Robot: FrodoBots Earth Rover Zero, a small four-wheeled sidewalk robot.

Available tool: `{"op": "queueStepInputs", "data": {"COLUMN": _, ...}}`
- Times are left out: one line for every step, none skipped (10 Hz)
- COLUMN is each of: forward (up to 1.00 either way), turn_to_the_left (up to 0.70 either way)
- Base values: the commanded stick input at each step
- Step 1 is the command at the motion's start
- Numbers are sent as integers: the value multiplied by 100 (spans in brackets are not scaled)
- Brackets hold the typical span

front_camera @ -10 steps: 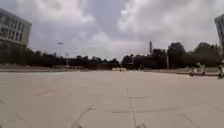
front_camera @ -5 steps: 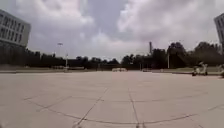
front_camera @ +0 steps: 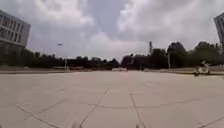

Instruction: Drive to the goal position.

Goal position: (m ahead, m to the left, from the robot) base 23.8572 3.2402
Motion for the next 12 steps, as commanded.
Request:
{"op": "queueStepInputs", "data": {"forward": 60, "turn_to_the_left": 0}}
{"op": "queueStepInputs", "data": {"forward": 60, "turn_to_the_left": 0}}
{"op": "queueStepInputs", "data": {"forward": 60, "turn_to_the_left": 0}}
{"op": "queueStepInputs", "data": {"forward": 60, "turn_to_the_left": 0}}
{"op": "queueStepInputs", "data": {"forward": 60, "turn_to_the_left": 0}}
{"op": "queueStepInputs", "data": {"forward": 60, "turn_to_the_left": 0}}
{"op": "queueStepInputs", "data": {"forward": 60, "turn_to_the_left": 0}}
{"op": "queueStepInputs", "data": {"forward": 60, "turn_to_the_left": 0}}
{"op": "queueStepInputs", "data": {"forward": 60, "turn_to_the_left": 0}}
{"op": "queueStepInputs", "data": {"forward": 60, "turn_to_the_left": 0}}
{"op": "queueStepInputs", "data": {"forward": 60, "turn_to_the_left": -1}}
{"op": "queueStepInputs", "data": {"forward": 60, "turn_to_the_left": -5}}
